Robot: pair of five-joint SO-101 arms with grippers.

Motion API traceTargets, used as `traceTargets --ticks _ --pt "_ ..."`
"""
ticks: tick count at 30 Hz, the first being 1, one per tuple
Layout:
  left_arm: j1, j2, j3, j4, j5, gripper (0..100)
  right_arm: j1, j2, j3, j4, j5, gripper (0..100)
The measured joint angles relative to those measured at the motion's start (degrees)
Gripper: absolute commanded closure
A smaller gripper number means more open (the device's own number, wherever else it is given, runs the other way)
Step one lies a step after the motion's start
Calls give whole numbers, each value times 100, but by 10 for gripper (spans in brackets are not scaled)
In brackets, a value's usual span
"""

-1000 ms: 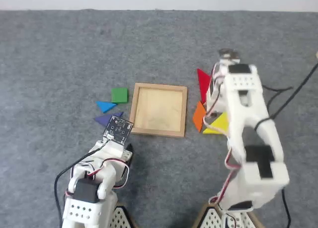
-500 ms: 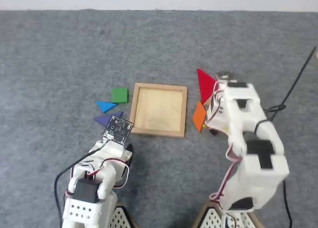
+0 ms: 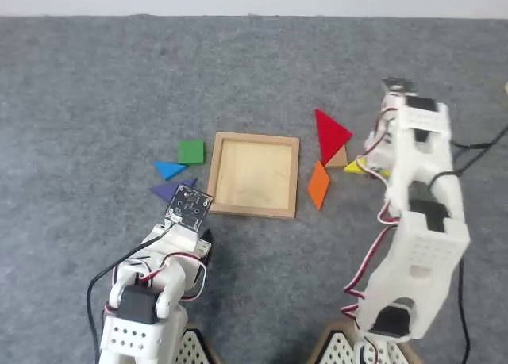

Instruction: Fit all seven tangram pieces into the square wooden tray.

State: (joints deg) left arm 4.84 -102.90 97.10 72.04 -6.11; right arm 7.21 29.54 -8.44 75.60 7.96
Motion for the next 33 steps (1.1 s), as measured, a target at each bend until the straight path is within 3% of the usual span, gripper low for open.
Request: traceTargets --ticks 10,13,18,21,33 --pt "0 0 0 0 0 884 826 0 -290 -123 -44 707" --pt "0 0 0 0 0 884 615 0 -290 167 -686 707" --pt "0 0 0 0 0 884 -149 -70 -290 308 -2567 707" --pt "0 0 0 0 0 884 -580 -105 -185 132 -3297 707" --pt "0 0 0 0 0 884 -774 -105 387 -1134 -4264 707"
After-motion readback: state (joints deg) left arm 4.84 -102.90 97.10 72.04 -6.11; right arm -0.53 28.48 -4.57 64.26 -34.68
